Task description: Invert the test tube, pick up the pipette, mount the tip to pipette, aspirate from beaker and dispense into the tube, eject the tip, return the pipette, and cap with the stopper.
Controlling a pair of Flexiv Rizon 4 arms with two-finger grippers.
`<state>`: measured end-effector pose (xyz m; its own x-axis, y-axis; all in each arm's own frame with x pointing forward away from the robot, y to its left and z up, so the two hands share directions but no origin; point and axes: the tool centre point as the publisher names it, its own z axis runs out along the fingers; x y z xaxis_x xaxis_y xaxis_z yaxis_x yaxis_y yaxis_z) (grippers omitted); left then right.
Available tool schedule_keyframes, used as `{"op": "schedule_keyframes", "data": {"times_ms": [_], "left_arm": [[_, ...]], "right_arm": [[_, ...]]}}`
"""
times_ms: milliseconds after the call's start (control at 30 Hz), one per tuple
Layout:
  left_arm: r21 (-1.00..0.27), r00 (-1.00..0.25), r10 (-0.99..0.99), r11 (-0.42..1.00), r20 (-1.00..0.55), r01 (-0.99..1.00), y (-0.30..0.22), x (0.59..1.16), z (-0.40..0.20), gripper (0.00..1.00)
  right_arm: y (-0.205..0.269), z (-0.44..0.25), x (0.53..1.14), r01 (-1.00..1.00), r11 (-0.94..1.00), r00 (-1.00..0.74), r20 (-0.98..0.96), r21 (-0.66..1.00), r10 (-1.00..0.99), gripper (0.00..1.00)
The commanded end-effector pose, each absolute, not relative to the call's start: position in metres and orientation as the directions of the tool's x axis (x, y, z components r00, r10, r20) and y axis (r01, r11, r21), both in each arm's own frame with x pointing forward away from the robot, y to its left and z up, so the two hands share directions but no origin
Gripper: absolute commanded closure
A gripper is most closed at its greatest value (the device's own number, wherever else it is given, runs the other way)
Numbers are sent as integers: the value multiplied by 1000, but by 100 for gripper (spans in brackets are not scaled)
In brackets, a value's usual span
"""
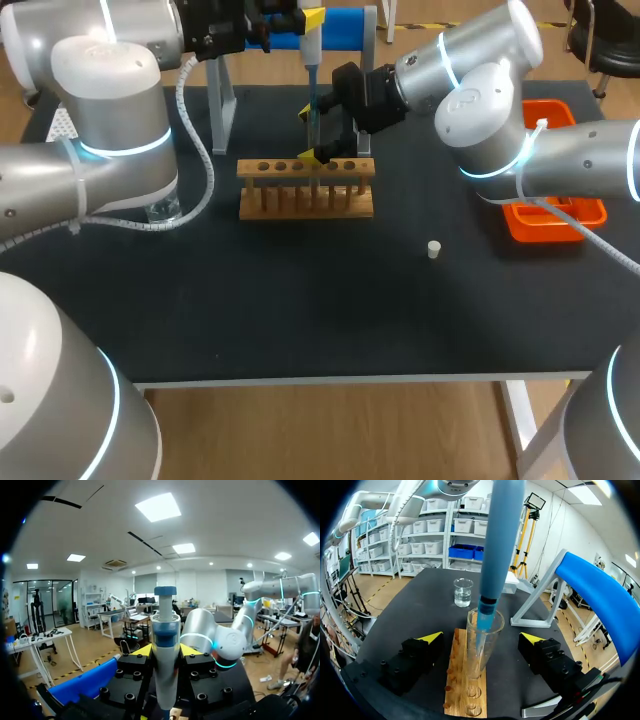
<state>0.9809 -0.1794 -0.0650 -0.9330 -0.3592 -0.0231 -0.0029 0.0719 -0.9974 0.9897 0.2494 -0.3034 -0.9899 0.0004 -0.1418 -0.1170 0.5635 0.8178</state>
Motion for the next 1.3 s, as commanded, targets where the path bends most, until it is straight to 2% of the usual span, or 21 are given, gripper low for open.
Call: {"op": "schedule_keyframes", "data": {"times_ms": [33,1300], "left_arm": [[-998,-931,-363,70,-26,1,-182,980,-69,100],[-996,-936,-352,85,-26,-4,-184,981,-77,100]], "right_arm": [[249,-303,990,-116,565,-990,-140,817,-1,0],[249,-303,990,-116,565,-990,-140,817,-1,0]]}}
